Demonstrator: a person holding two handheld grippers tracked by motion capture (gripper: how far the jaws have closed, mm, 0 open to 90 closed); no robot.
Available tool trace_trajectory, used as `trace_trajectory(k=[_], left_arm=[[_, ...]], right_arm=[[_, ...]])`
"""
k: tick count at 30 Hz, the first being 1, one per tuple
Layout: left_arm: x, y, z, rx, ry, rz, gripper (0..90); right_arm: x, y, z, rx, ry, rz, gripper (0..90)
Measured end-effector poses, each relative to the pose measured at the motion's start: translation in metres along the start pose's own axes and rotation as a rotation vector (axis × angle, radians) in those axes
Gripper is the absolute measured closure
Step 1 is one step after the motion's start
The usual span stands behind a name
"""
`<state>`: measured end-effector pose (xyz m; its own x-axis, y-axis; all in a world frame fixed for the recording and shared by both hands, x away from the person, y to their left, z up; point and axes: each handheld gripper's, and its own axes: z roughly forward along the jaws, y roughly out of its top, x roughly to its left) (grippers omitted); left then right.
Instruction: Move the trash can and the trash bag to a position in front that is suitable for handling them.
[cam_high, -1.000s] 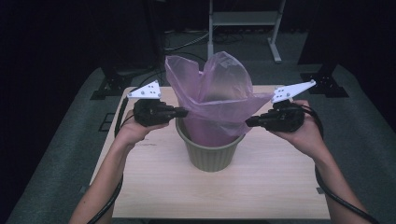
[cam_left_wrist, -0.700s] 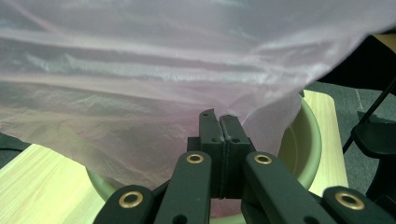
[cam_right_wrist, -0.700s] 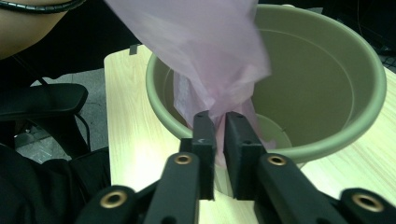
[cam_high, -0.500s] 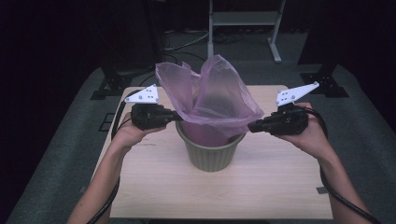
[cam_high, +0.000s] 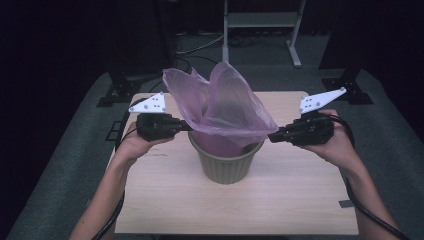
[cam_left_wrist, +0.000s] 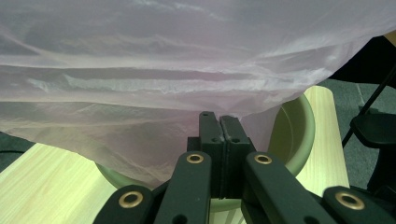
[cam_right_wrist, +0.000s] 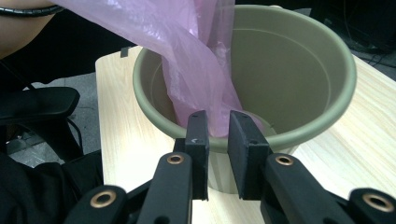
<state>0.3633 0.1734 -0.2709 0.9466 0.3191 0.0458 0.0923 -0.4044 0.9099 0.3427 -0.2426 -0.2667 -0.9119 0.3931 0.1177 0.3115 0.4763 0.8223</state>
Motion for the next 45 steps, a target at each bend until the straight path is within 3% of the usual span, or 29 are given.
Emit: trace_trajectory(k=[7, 10, 15, 19, 26, 39, 43, 44, 45], left_arm=[[0.000, 0.000, -0.003, 0.002, 0.001, 0.005, 89.9], [0.000, 0.000, -0.003, 0.005, -0.001, 0.006, 89.9], [0.000, 0.000, -0.002, 0.008, -0.009, 0.011, 89.9], [-0.001, 0.001, 0.000, 0.017, -0.021, 0.017, 89.9], [-0.004, 0.008, 0.007, 0.014, -0.054, 0.045, 89.9], [-0.015, 0.021, 0.034, 0.029, -0.115, 0.086, 89.9], [-0.017, 0.025, 0.039, 0.030, -0.125, 0.095, 89.9], [-0.017, 0.027, 0.041, 0.032, -0.129, 0.101, 90.0], [-0.018, 0.028, 0.043, 0.031, -0.133, 0.101, 90.0]], right_arm=[[-0.007, -0.003, -0.010, -0.012, -0.025, 0.021, 77.4], [-0.015, -0.003, -0.013, -0.021, -0.058, 0.036, 77.7], [-0.029, 0.005, -0.012, -0.039, -0.109, 0.060, 77.7], [-0.038, 0.017, -0.005, -0.053, -0.121, 0.071, 76.3], [-0.032, 0.045, 0.022, -0.059, -0.058, 0.016, 72.3], [0.017, 0.070, 0.071, -0.013, 0.160, -0.139, 53.2], [0.025, 0.073, 0.080, 0.000, 0.173, -0.171, 53.2], [0.026, 0.075, 0.085, 0.005, 0.165, -0.208, 55.4], [0.028, 0.075, 0.086, 0.001, 0.165, -0.192, 57.0]])
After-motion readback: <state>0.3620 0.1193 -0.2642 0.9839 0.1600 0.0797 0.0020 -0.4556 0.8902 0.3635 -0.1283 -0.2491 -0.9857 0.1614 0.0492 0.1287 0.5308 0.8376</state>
